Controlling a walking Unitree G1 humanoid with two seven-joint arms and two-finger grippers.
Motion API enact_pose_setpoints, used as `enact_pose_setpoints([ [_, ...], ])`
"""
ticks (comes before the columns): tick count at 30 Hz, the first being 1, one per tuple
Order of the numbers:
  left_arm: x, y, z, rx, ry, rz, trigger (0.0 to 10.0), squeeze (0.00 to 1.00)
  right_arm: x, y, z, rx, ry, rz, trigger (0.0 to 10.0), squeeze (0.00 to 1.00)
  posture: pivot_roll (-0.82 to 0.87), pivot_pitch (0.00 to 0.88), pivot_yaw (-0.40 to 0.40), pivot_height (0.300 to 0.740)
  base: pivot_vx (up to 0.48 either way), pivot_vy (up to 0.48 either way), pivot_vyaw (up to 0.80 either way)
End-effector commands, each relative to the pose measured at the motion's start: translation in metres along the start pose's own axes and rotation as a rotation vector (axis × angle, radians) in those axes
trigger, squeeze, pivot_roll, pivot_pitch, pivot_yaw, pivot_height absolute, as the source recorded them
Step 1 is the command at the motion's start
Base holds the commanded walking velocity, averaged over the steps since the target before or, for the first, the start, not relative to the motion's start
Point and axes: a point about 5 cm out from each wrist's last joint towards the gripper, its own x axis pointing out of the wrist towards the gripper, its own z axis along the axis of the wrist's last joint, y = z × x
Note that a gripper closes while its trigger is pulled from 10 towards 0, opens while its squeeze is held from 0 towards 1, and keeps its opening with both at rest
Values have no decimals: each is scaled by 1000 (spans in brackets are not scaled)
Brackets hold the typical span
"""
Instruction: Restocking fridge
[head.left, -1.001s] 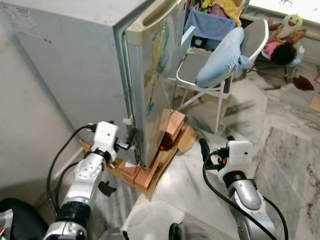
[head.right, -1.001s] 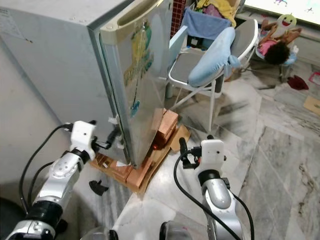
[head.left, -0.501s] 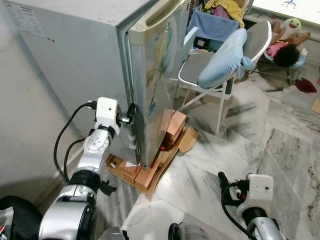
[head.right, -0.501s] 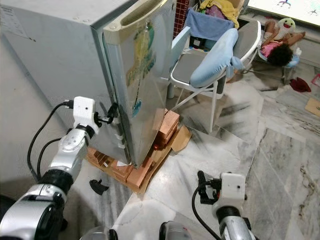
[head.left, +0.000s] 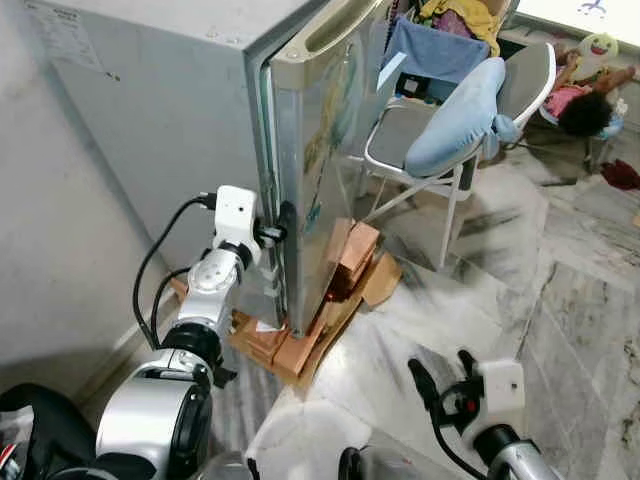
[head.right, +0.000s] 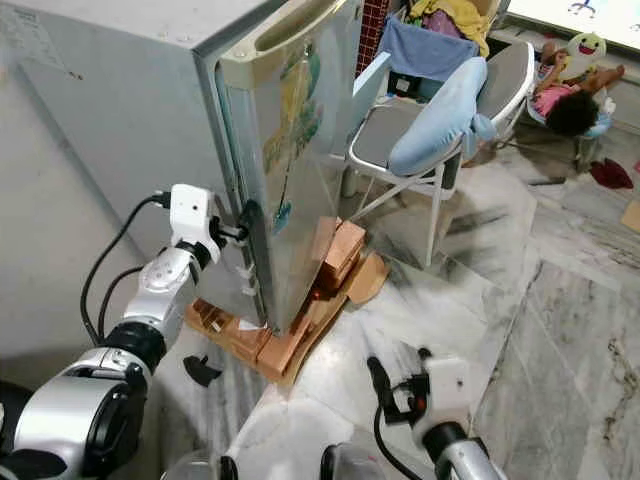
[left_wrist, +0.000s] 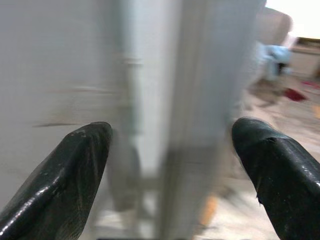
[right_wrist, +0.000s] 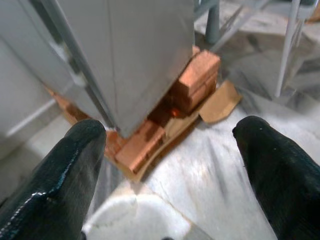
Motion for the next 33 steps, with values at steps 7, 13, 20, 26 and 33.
enact_pose_setpoints([
  [7, 16, -98, 16, 15, -76, -421, 10000, 0, 1, -29, -39, 30, 83, -30, 10000, 0, -140, 26, -14, 740, 0, 0, 0],
  [13, 10, -162, 32, 7, -152, -698, 10000, 0, 3, -30, -34, 6, 7, -14, 10000, 0, -141, 22, -10, 740, 0, 0, 0],
  [20, 12, -138, 28, 26, -150, -609, 10000, 0, 17, -21, -28, -4, -32, -8, 10000, 0, -133, 21, -4, 740, 0, 0, 0],
  [26, -5, -66, 14, 11, -137, -387, 10000, 0, 26, -19, -32, 4, -17, -19, 10000, 0, -115, 25, -4, 740, 0, 0, 0],
  [33, -49, -5, -28, 30, -32, -120, 10000, 0, 34, -14, -44, 14, 58, -32, 10000, 0, -100, 33, -8, 740, 0, 0, 0],
])
